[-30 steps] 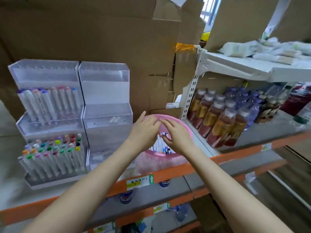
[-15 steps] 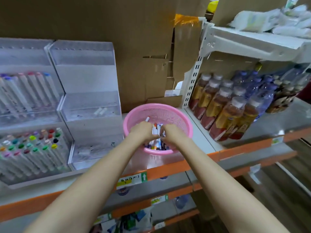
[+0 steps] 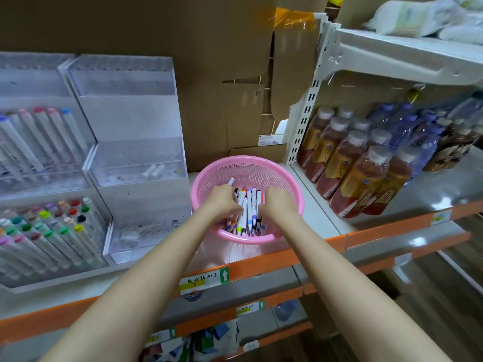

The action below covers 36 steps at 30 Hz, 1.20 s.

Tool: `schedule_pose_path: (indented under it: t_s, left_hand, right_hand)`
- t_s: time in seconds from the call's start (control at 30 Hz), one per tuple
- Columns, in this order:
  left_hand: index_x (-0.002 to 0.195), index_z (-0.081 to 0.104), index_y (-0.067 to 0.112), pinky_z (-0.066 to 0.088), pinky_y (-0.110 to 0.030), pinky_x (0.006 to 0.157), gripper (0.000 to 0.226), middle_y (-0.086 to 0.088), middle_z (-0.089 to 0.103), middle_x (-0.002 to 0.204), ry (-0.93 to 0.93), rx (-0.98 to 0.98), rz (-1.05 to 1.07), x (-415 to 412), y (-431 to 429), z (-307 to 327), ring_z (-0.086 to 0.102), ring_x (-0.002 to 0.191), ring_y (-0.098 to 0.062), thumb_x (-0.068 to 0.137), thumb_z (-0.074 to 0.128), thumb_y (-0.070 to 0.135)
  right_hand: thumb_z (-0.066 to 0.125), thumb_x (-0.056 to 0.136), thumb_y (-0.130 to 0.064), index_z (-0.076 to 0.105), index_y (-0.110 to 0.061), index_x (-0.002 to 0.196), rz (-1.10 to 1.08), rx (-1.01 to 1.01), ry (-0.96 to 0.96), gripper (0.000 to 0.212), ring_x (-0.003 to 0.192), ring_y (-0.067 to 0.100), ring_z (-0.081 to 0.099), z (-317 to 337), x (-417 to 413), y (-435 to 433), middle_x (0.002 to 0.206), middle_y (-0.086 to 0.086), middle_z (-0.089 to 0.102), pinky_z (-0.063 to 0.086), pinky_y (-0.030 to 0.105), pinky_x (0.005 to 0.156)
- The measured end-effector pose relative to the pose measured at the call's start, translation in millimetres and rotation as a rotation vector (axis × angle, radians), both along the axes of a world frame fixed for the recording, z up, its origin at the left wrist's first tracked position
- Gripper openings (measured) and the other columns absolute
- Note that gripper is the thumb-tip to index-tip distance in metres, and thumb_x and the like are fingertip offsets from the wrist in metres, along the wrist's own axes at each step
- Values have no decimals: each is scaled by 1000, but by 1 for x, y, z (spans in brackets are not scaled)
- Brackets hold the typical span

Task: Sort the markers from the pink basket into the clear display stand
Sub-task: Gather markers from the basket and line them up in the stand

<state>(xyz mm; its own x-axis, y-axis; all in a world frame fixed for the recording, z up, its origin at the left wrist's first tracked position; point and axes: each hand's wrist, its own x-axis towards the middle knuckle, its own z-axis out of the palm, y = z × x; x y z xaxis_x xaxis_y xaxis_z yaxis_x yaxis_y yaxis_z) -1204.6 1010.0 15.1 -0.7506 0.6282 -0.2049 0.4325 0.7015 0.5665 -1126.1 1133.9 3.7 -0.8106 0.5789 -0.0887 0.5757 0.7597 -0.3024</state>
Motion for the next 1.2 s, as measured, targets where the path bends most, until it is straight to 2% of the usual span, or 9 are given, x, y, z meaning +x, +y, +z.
schedule_pose_path:
  t_s: [0.17,0.27,0.33,0.43,0.63,0.8,0.93,1.03,1.2]
  left_hand:
    - [96,66,5,42,-28,66,18,-7,61,91,30,8,-11,1,-1,1,55,79,-20,80,70,13]
    - [105,64,3,45,-30,69,27,-10,62,101,20,25,-4,0,0,0,59,87,-24,81,68,13]
    - [110,62,3,47,-30,70,31,-11,63,106,15,30,-3,0,0,-1,61,91,-25,82,68,13]
    - [115,59,8,41,-21,62,37,-5,60,102,9,39,-18,-1,-1,-2,57,86,-18,81,71,18]
    - [91,62,10,51,-36,69,11,-15,66,86,-35,77,10,-2,-1,-2,64,78,-26,81,65,10]
    - [126,54,12,43,-18,55,46,-6,63,102,-78,143,-5,-3,-3,-2,59,75,-15,82,66,14]
    - [138,44,22,48,-15,56,66,-6,61,114,-97,270,-93,-1,-7,1,61,72,-11,78,68,6]
    - [137,45,27,60,-33,60,68,-12,63,98,-171,417,-101,0,-12,4,67,73,-22,78,65,-3]
    - [124,50,30,60,-40,63,58,-21,60,95,-177,578,-53,5,-17,17,67,74,-26,79,64,-5]
  right_hand:
    - [56,82,-13,41,-16,67,66,-118,-18,22,73,25,50,5,3,-1,65,0,44,28,27,45]
    - [60,80,-11,50,-13,86,62,-200,7,11,80,25,53,7,4,1,78,2,51,35,28,52]
    - [63,78,-8,52,-14,99,75,-239,19,25,83,24,55,6,3,1,83,2,53,38,28,55]
    - [69,74,-3,50,-16,94,69,-264,76,30,79,22,52,5,3,3,81,0,51,34,25,49]
    - [77,73,-6,46,-13,101,67,-336,252,43,73,23,59,4,4,4,79,7,60,39,26,53]
    - [78,75,-11,47,-9,122,85,-355,277,56,74,20,61,3,4,4,78,5,63,45,30,62]
    - [73,78,-4,40,-19,141,144,-361,351,72,82,24,64,6,5,3,97,11,66,54,39,75]
    - [70,78,1,43,-21,141,201,-330,447,71,91,19,62,12,7,1,124,6,61,53,28,75]
    - [71,77,-1,48,-24,132,243,-318,488,64,81,8,55,19,12,-1,121,-2,60,44,10,58]
